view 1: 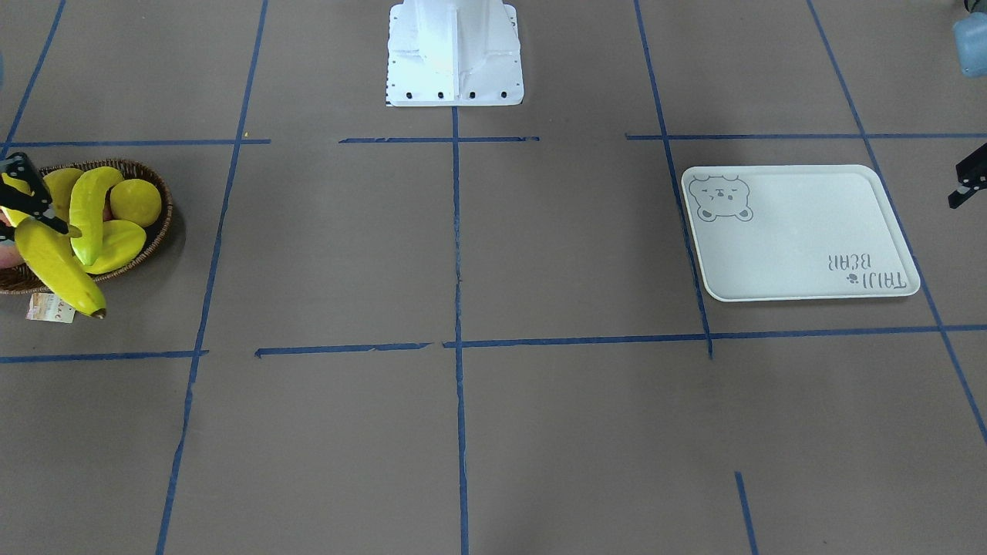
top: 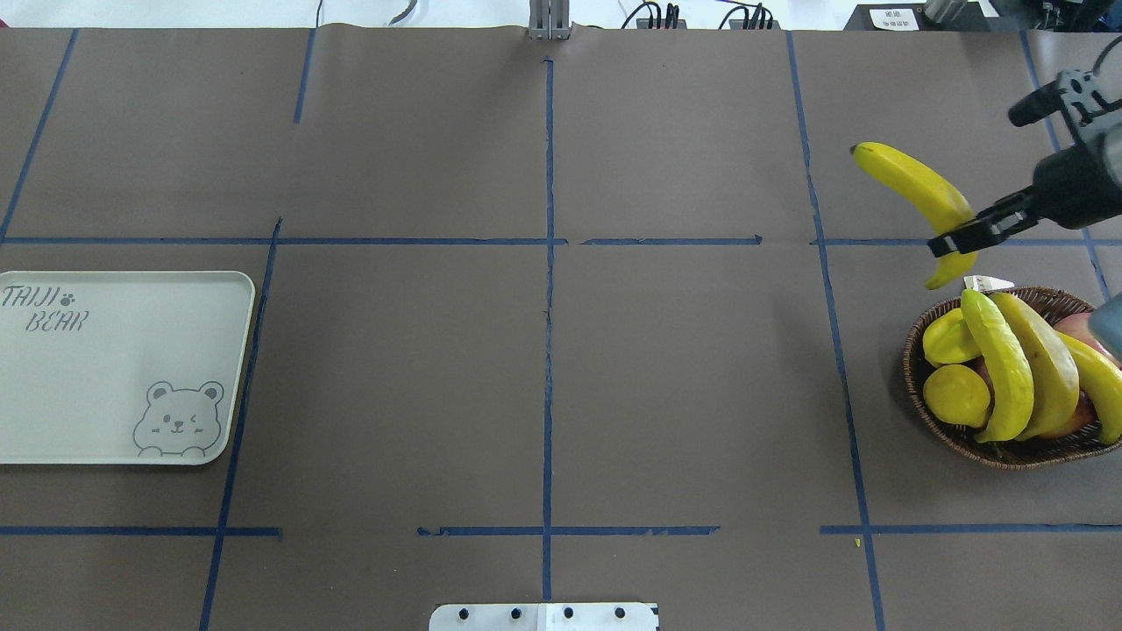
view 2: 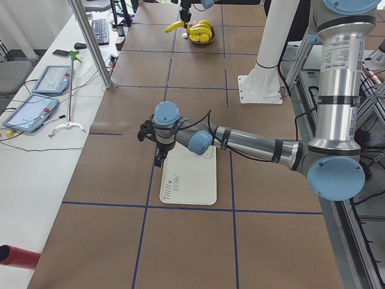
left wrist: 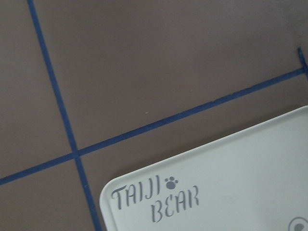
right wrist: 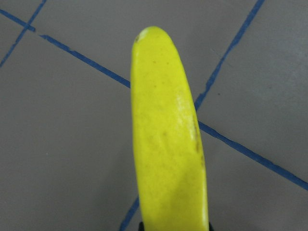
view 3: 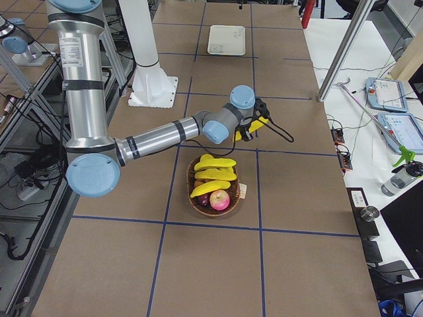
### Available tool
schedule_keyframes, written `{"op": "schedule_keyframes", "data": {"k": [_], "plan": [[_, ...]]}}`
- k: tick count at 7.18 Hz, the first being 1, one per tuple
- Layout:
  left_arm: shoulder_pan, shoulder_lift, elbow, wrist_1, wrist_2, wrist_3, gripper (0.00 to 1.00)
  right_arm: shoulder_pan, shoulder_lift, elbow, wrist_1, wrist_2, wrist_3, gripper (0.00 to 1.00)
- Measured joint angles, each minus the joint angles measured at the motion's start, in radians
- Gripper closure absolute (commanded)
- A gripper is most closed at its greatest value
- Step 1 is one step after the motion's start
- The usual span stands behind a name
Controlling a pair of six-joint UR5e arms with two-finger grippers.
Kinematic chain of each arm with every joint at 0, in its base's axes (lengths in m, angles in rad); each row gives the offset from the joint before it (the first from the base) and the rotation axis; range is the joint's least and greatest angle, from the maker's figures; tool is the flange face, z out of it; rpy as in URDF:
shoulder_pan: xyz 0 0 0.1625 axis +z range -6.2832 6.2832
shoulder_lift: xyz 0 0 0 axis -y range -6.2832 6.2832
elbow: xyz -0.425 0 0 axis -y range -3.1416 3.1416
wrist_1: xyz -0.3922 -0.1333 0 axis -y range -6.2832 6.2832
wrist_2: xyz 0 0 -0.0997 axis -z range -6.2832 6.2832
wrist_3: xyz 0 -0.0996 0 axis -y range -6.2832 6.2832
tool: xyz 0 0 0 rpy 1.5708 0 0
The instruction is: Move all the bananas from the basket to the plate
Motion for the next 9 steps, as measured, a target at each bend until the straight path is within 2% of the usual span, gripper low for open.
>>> {"op": "schedule_keyframes", "data": {"k": [2, 5, 7, 9], "plan": [[0.095, -0.028, 0.0, -0.193, -0.001, -0.35, 0.0, -0.11, 0.039, 0.008, 0.107, -0.096, 0.222, 1.0], [0.191, -0.136, -0.001, -0.359, -0.001, -0.817, 0.0, -0.261, 0.15, 0.004, 0.173, -0.25, 0.482, 1.0], [0.246, -0.245, -0.001, -0.422, 0.001, -1.105, 0.0, -0.348, 0.226, 0.0, 0.199, -0.358, 0.588, 1.0], [0.31, -0.368, 0.0, -0.438, 0.016, -1.343, 0.0, -0.421, 0.246, -0.019, 0.318, -0.452, 0.667, 1.0]]}}
